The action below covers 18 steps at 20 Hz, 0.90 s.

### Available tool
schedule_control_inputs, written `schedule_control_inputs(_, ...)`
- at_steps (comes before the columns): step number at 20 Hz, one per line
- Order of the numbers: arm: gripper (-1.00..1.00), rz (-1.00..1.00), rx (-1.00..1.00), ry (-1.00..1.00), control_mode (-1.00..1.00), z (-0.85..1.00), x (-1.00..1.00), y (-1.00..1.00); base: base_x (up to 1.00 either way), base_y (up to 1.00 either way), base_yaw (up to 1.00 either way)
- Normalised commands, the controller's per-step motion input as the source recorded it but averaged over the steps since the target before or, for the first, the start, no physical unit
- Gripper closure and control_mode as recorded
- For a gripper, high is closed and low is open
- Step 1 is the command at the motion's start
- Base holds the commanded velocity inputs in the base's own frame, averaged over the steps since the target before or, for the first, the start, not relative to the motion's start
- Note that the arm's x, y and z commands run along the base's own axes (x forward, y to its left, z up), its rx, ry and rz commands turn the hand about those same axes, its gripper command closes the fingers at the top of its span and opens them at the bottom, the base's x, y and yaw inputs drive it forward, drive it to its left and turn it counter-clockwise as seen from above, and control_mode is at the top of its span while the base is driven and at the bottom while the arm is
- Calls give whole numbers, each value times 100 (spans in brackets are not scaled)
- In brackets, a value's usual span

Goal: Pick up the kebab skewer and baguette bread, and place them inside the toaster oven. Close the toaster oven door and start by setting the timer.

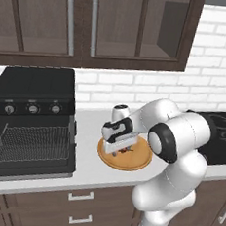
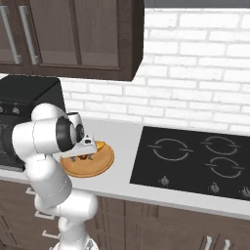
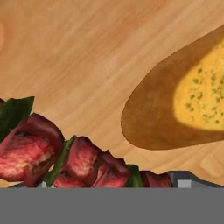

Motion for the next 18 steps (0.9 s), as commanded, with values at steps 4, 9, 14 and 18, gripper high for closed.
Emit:
schedule_control_inputs(4,100,4,2,-19,-100,-20,-66,0,0,0,0)
schedule_control_inputs(9,100,2,3,-23,-100,2,-46,0,0,0,0)
schedule_control_inputs(14,100,2,15,-22,-100,82,-56,0,0,0,0)
schedule_control_inputs(18,100,4,6,-1,-100,100,-72,15,0,0,0)
